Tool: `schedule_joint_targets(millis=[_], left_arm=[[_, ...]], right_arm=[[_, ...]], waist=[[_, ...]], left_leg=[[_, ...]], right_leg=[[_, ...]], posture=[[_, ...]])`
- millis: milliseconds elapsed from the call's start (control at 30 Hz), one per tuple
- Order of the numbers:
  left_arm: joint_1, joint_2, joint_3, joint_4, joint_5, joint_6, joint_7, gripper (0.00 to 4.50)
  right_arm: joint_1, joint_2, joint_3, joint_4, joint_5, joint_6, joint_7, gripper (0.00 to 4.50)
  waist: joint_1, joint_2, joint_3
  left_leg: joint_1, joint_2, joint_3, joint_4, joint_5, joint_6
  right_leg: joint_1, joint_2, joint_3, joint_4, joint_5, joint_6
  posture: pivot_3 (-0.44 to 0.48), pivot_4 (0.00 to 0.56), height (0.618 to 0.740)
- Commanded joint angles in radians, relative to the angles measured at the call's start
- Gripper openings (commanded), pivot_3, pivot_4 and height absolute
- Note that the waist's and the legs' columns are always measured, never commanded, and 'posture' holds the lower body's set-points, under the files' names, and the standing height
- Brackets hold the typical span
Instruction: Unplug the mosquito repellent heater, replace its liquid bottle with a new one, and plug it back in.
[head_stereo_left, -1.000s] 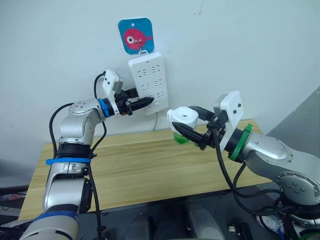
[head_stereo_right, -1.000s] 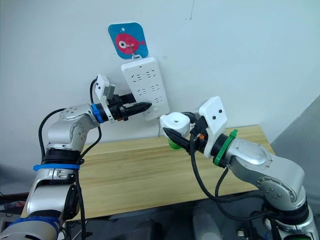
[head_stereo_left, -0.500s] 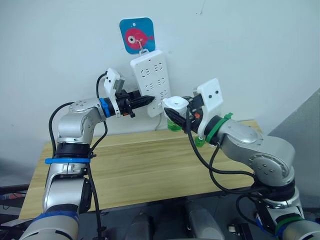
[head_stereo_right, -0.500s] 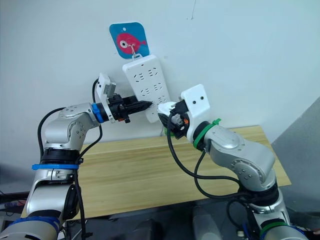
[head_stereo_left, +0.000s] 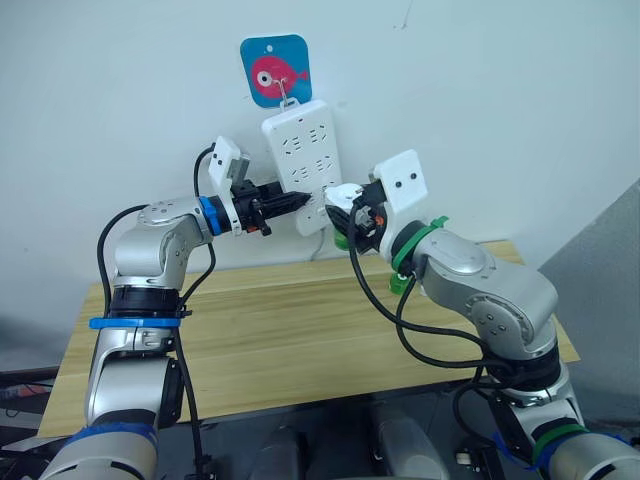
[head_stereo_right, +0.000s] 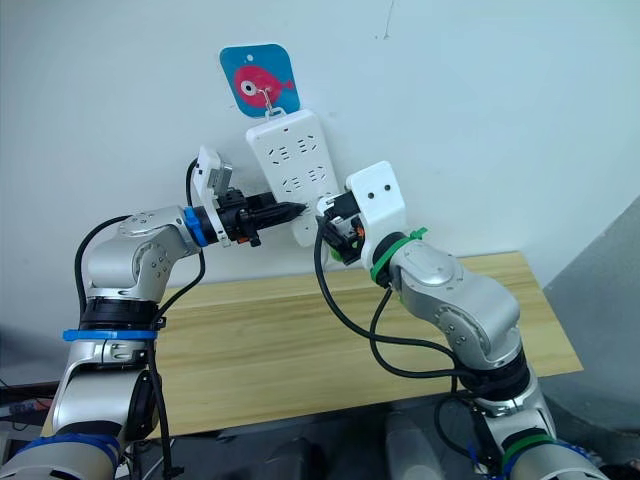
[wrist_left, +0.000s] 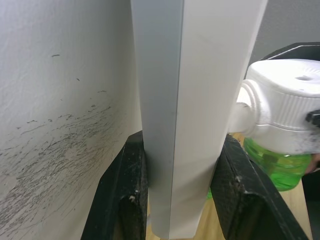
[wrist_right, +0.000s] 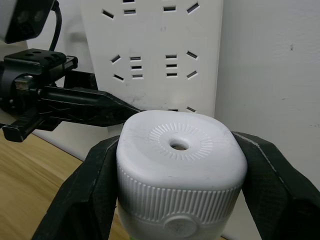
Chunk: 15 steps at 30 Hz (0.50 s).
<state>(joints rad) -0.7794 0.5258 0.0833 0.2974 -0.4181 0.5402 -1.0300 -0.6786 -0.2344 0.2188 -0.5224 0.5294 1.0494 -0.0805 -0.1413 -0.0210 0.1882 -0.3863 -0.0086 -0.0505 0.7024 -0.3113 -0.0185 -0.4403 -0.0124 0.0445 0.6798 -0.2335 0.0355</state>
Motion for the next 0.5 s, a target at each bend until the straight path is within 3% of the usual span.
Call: schedule_joint_targets(millis=[33,500], left_arm=[[0.002,0.002,0.002,-0.047,-0.02,0.006,-0.002,1.29],[0.008,-0.004,0.002,-0.061,-0.03,0.022,0.004,1.29]], right_arm=[[-0.029,0.007,-0.007,-0.012,-0.051,-0.039,0.022,3.04],[-0.027,0.05,0.021,0.002,-0.162,-0.061,0.098,3.03]], waist=[[-0.001,0.0,0.0],[-0.004,0.0,0.0]], left_leg=[[0.0,0.0,0.0,0.0,0.0,0.0],[0.001,0.0,0.0,0.0,0.0,0.0]], right_leg=[[0.0,0.0,0.0,0.0,0.0,0.0],[0.0,0.0,0.0,0.0,0.0,0.0]], posture=[[-0.2,0.143,0.73],[-0.2,0.143,0.73]])
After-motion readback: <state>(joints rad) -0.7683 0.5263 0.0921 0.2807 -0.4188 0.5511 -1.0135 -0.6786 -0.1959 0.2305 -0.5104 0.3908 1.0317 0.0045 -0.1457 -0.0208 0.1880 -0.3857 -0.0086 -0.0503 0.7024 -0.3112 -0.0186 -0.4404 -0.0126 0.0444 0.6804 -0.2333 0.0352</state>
